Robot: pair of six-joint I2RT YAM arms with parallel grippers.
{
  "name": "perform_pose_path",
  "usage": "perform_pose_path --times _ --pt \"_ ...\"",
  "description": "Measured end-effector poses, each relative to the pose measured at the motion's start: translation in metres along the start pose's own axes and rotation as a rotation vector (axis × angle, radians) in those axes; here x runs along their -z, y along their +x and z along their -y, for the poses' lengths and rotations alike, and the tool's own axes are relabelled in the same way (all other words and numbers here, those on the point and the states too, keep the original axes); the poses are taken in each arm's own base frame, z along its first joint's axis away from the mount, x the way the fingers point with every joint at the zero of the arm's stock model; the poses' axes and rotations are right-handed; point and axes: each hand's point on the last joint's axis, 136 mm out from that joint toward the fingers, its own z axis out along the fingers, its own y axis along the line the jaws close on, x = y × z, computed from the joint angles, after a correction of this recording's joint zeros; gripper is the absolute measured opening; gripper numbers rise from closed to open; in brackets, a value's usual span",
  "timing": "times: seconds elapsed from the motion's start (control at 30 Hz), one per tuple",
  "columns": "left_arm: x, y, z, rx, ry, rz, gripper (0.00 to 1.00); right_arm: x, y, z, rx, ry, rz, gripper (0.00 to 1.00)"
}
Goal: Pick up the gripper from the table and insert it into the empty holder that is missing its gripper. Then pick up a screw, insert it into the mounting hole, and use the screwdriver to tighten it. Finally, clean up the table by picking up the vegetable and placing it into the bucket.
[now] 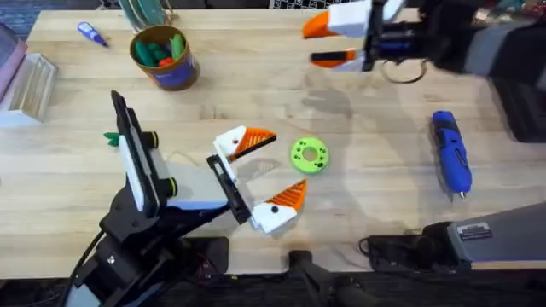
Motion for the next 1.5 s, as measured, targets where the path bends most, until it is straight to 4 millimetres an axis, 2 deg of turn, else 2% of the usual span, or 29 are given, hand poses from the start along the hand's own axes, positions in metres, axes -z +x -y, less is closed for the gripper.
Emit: perform_pose_path --times 0.1,0.2,0.27,0.33,0.47,0.53,0.6,0.7,0.93,1.1,1.27,1.3,1.37,1.5 --pt "0.000 0.000 0.000 0.000 0.001 0.000 0.986 0.021 -0.006 0.009 -0.015 0.114 0.012 0.968" --pt "0.000 0.000 0.000 0.000 0.001 0.000 0.986 0.036 0.003 -0.004 0.041 0.210 -0.021 0.969" --pt "0.000 0.000 0.000 0.000 0.001 0.000 0.986 0.044 0.017 -0.018 0.102 0.276 -0.063 0.970" --pt "0.000 0.000 0.000 0.000 0.002 0.000 0.986 0.052 0.040 -0.025 0.154 0.363 -0.125 0.970" --pt "0.000 0.000 0.000 0.000 0.002 0.000 0.985 0.063 0.094 -0.026 0.229 0.538 -0.308 0.973" --pt "0.000 0.000 0.000 0.000 0.001 0.000 0.986 0.061 0.110 -0.024 0.275 0.593 -0.382 0.973" --pt "0.000 0.000 0.000 0.000 0.001 0.000 0.987 0.057 0.121 -0.019 0.313 0.634 -0.433 0.973" --pt "0.000 0.000 0.000 0.000 0.002 0.000 0.986 0.050 0.143 -0.002 0.329 0.697 -0.503 0.973" --pt "0.000 0.000 0.000 0.000 0.002 0.000 0.986 0.046 0.188 0.039 0.232 0.823 -0.574 0.973" --pt "0.000 0.000 0.000 0.000 0.002 0.000 0.986 0.048 0.204 0.065 0.133 0.927 -0.532 0.973" --pt "0.000 0.000 0.000 0.000 0.002 0.000 0.985 0.043 0.207 0.070 0.051 0.953 -0.477 0.968" --pt "0.000 0.000 0.000 0.000 0.002 0.000 0.985 0.043 0.207 0.070 0.037 0.955 -0.465 0.936" --pt "0.000 0.000 0.000 0.000 0.002 0.000 0.985 0.040 0.205 0.070 0.014 0.953 -0.443 0.757" --pt "0.000 0.000 0.000 0.000 0.002 0.000 0.985 0.036 0.205 0.073 -0.036 0.965 -0.422 0.707"
